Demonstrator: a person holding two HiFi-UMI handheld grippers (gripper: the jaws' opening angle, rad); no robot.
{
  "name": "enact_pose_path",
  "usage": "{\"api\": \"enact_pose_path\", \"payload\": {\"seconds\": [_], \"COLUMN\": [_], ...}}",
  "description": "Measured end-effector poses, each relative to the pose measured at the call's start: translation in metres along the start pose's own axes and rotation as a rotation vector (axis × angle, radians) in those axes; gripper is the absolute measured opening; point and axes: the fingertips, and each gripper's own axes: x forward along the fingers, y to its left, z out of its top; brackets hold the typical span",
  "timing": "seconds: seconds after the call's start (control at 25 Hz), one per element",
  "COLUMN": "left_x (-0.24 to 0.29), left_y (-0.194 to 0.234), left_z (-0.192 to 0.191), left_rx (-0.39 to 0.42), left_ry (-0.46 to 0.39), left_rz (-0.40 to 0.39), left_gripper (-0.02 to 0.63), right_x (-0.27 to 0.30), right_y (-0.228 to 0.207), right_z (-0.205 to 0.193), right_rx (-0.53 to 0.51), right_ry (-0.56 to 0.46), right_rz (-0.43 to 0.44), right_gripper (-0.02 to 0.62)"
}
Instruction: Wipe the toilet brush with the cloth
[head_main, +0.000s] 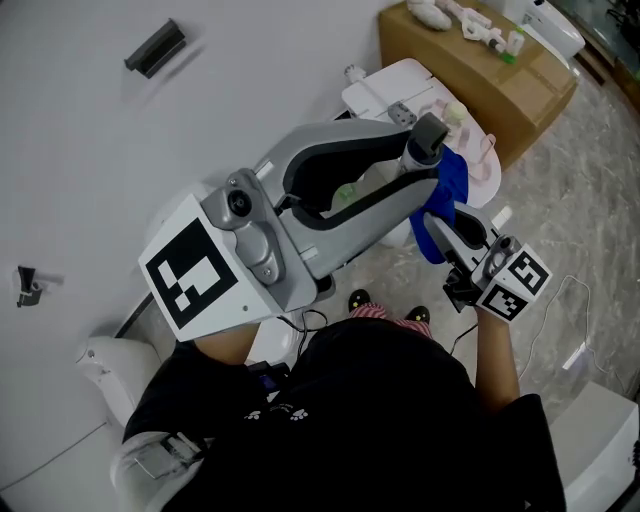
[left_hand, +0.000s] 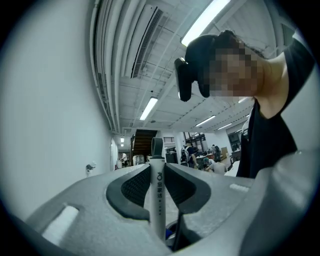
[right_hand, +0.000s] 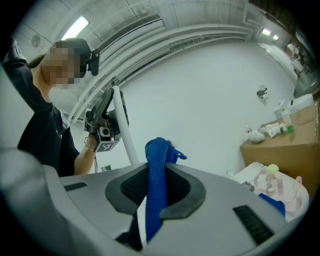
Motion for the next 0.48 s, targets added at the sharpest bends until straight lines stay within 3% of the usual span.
{"api": "enact_pose_path", "payload": {"seconds": [0.2, 0.48], "left_x": [0.001, -0.009], "left_y": [0.003, 0.003], "left_z": [-0.024, -0.043], "left_rx": [0.019, -0.009], "left_ry": [0.083, 0.123], "left_rz": [0.033, 0.039], "left_gripper": [0.094, 0.094], "right_x": [-0.003, -0.010], "right_y": [-0.001, 0.003], "right_z": [0.011, 0.028], "right_rx": [-0.021, -0.065], "right_ry": [-0.002, -0.030], "right_rz": [-0.039, -0.097], "right_gripper": [0.063, 0.064]}}
